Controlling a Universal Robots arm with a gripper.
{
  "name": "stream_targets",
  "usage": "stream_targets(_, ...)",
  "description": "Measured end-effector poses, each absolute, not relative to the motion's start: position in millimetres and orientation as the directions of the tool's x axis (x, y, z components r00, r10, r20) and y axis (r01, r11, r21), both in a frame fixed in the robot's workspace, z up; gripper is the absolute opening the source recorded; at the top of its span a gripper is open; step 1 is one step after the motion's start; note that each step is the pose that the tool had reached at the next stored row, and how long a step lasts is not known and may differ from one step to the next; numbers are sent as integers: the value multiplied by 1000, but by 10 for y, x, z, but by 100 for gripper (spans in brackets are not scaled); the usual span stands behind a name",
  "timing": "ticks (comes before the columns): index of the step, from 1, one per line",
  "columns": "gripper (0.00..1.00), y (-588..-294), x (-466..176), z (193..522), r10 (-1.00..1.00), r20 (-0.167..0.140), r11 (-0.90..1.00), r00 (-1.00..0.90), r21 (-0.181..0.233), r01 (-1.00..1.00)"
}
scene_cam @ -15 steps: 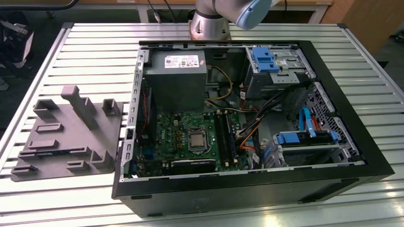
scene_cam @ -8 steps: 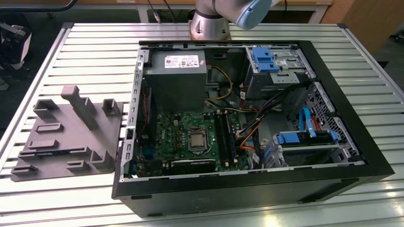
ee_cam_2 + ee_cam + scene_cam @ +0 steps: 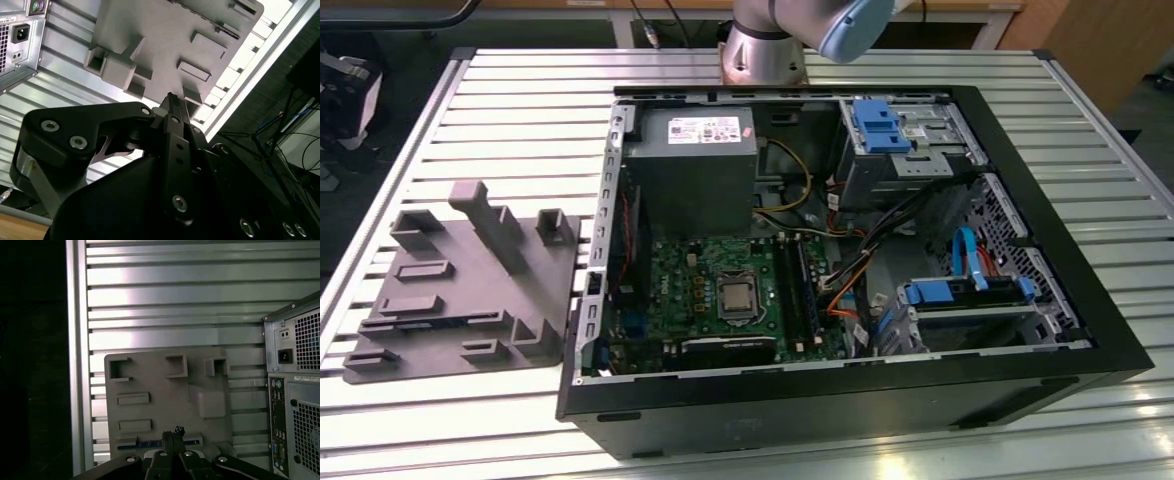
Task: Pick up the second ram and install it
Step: 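Reach for the second ram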
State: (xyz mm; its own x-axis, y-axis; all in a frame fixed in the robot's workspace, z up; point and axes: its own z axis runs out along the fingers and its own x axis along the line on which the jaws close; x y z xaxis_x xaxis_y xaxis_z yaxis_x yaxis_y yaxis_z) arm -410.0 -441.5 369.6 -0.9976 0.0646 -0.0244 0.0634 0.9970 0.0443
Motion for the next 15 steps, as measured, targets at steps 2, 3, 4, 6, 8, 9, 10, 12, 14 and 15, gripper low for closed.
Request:
stream_targets(2,11,-4419,-4106,3694,64,-25,997,-998,44,63)
stream_targets(3,11,-4421,-4110,3693,64,-25,997,-998,44,63)
stream_targets(4,11,-4422,-4113,3691,64,-25,997,-998,44,63)
stream_targets(6,11,-4425,-4119,3690,64,-24,997,-998,44,63)
stream_targets(8,11,-4428,-4124,3687,64,-24,997,-998,44,63)
stream_targets(9,11,-4429,-4128,3686,64,-25,997,-998,44,63)
stream_targets(10,11,-4430,-4130,3685,64,-24,997,-998,44,63)
stream_targets(12,11,-4433,-4136,3683,64,-24,997,-998,44,63)
stream_targets(14,11,-4435,-4142,3680,64,-25,997,-998,44,63)
stream_targets(15,11,-4435,-4145,3678,64,-25,997,-998,44,63)
